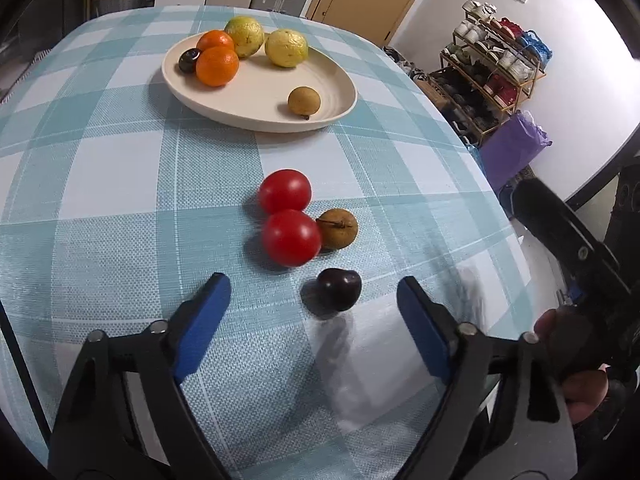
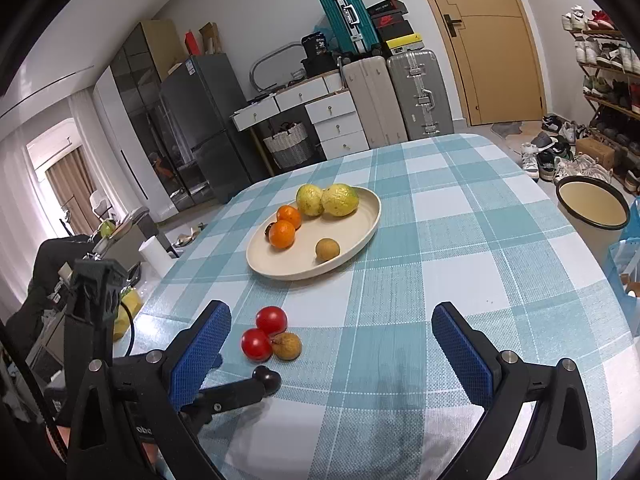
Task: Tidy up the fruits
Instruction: 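Grasp the second dark plum with the left tool while the right tool grasps a brown fruit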
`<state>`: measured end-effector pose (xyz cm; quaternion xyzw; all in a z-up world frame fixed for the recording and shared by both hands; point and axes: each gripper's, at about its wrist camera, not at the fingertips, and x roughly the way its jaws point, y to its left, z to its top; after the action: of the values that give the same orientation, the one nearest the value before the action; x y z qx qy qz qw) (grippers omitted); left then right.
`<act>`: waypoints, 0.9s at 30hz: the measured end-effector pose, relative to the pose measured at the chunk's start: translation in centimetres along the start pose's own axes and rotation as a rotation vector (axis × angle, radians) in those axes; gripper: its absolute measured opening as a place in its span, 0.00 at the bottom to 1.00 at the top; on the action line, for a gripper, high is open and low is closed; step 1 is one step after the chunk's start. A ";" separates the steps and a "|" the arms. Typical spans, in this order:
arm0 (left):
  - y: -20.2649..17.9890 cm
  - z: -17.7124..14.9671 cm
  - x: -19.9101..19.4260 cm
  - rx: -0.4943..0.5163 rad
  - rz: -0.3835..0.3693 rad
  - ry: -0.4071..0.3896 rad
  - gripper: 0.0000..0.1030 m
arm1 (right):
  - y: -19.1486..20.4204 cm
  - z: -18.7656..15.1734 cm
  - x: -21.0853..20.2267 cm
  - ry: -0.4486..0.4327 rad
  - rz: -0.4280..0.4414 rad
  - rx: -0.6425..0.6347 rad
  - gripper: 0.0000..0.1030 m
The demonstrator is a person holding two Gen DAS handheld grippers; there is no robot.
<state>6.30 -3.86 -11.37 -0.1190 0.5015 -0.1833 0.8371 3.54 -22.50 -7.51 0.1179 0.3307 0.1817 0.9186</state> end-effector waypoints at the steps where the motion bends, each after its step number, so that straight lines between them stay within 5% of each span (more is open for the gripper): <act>1: -0.1 0.0 0.1 0.003 0.002 0.005 0.72 | 0.0 -0.1 0.1 0.004 0.002 0.000 1.00; 10: -1.7 -0.1 0.8 0.045 -0.002 0.016 0.22 | -0.6 -0.5 0.4 0.020 0.011 0.011 1.00; 27: 0.9 -0.1 -2.8 0.019 -0.083 -0.062 0.20 | -0.4 -1.1 2.1 0.094 0.106 0.013 1.00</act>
<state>5.17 -1.85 -9.51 -0.1371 0.4684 -0.2188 0.8450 4.42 -21.90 -9.66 0.1326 0.3680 0.2330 0.8904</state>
